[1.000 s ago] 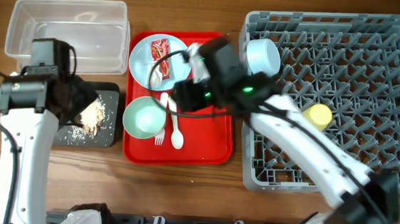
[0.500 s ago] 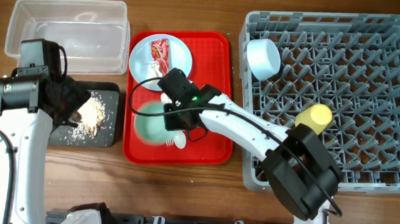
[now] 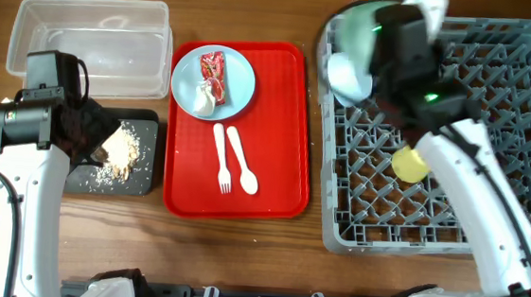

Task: Sort waste into correct bins and load items into the dishwasher rack
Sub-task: 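Place the green bowl in the back of the dish rack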

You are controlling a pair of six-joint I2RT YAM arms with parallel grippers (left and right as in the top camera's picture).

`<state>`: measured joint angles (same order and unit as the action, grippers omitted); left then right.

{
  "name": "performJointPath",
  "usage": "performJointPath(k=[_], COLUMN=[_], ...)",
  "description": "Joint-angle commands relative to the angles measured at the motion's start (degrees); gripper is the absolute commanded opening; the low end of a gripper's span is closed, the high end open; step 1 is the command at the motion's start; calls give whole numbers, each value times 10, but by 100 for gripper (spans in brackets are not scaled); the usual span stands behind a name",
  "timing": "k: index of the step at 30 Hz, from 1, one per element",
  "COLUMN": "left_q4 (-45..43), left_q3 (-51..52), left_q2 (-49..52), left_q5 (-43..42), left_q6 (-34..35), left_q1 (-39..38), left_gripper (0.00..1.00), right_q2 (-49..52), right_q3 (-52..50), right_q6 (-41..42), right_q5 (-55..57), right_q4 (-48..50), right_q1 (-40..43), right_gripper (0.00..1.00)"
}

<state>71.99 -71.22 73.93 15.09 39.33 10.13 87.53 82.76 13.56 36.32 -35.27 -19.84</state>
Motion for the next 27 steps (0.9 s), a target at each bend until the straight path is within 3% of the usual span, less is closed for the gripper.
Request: performJointPath(k=[1,8,11,21,23,27], left_q4=[-7,-9,-9,-10,-10,-10], left_q3=[-2,-2,-2,-2,-2,-2], left_q2=[-1,-1,-1,0,0,0], left_q5=[-11,-12,-12,-11,-11,-11], left_q6=[0,0,0,0,0,0], left_q1=[3,3,3,3,3,3], left_gripper=[100,100,100,100,100,100], right_q2=[26,184,241,283,283,282], right_q3=[4,4,4,1,1,1], right_q6=[-118,-274,-272,-254,-255,-251], right_q5=[203,376,374,334,326,307], right_q4=[42,171,182,180,172,163], right_q1=[66,110,105,57,45,19], right_gripper=[4,4,4,4,19,34])
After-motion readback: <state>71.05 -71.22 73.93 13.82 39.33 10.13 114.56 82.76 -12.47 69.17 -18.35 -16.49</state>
